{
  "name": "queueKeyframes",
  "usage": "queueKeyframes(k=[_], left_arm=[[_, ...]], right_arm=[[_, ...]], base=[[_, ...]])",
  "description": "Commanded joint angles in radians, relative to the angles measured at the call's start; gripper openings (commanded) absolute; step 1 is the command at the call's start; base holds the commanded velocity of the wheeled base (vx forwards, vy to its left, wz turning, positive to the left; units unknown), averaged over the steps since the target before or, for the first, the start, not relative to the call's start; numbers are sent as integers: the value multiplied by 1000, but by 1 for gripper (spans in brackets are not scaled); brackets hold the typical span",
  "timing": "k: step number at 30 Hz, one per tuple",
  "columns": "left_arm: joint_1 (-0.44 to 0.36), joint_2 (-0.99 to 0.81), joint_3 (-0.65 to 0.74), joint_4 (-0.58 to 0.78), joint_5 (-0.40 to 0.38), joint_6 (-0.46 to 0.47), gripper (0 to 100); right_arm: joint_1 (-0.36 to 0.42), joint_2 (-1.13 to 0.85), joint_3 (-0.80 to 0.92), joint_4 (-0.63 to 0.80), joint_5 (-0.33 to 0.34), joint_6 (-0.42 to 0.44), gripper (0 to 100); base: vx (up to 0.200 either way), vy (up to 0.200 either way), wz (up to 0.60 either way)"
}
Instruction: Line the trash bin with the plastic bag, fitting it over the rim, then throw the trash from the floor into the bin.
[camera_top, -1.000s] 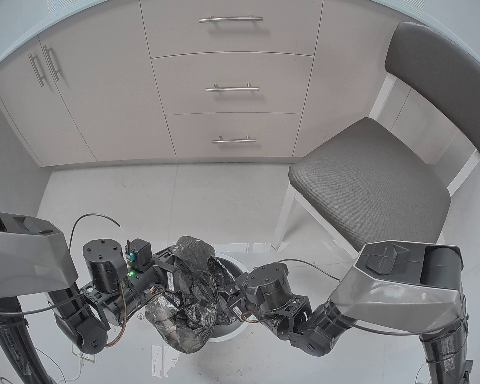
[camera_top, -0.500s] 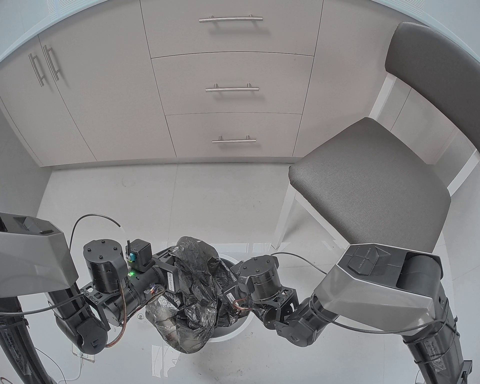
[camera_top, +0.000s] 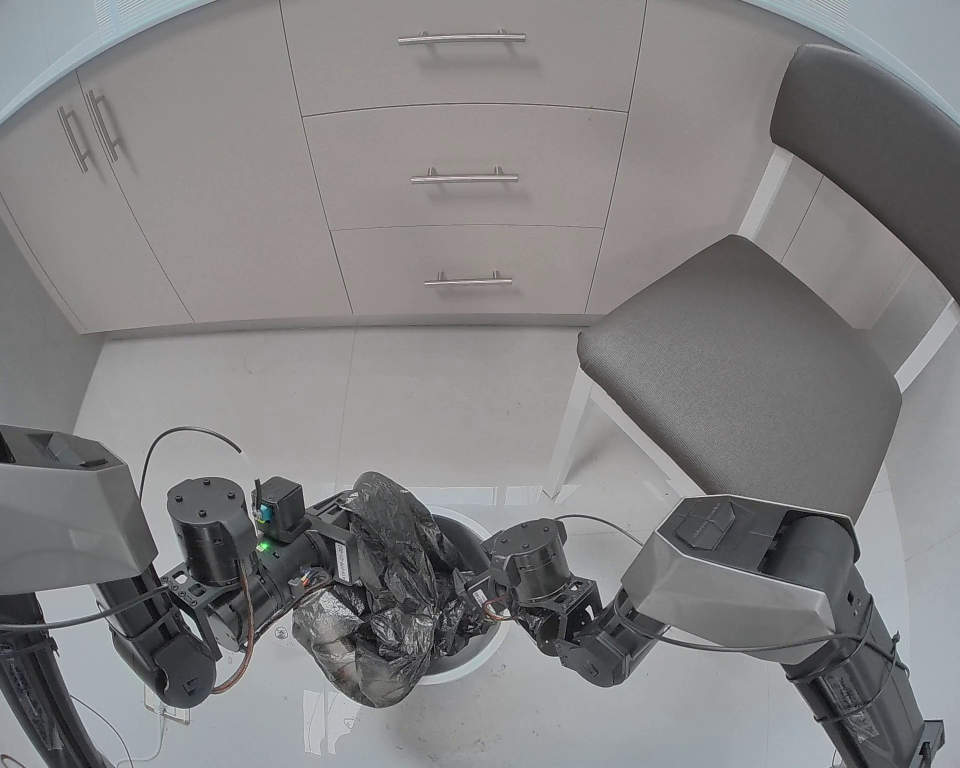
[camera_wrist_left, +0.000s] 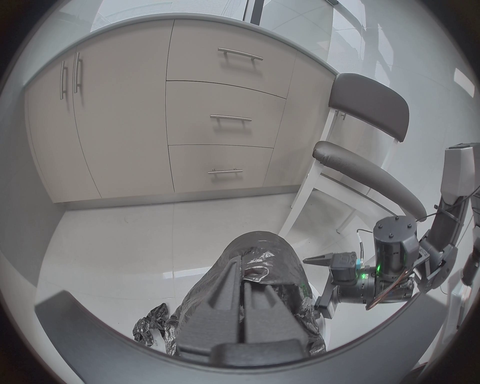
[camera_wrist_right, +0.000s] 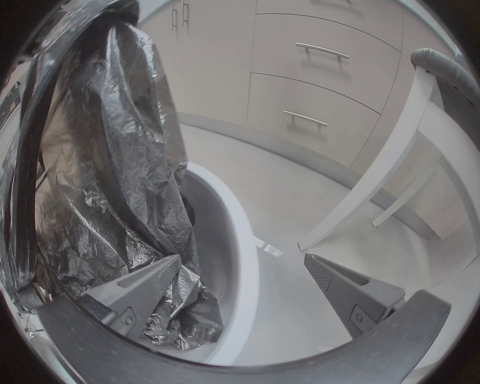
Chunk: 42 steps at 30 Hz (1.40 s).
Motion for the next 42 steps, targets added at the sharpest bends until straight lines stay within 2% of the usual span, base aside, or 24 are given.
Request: queueKeyframes(k=[1, 11, 23, 27, 33, 39, 42], left_arm=[[0, 2, -1, -1, 0, -1, 0], [0, 4, 2, -1, 0, -1, 0], [2, 22, -4, -1, 2, -19, 0], [0, 30, -31, -1, 8, -70, 0], [0, 33, -72, -1, 52, -128, 0], [-2, 39, -100, -1, 54, -145, 0], [-8, 37, -100, -1, 55, -145, 0]], right_arm=[[-1, 26, 1, -2, 1, 0, 100], [0, -11, 36, -13, 0, 3, 100], [55, -233, 475, -257, 1, 3, 100], [98, -278, 601, -354, 1, 3, 100], [164, -313, 596, -355, 1, 0, 100], [233, -290, 535, -335, 3, 0, 100], [239, -269, 504, -331, 3, 0, 100]], base=[[0, 0, 0], [0, 0, 0], [0, 0, 0], [0, 0, 0], [0, 0, 0], [0, 0, 0], [0, 0, 0]])
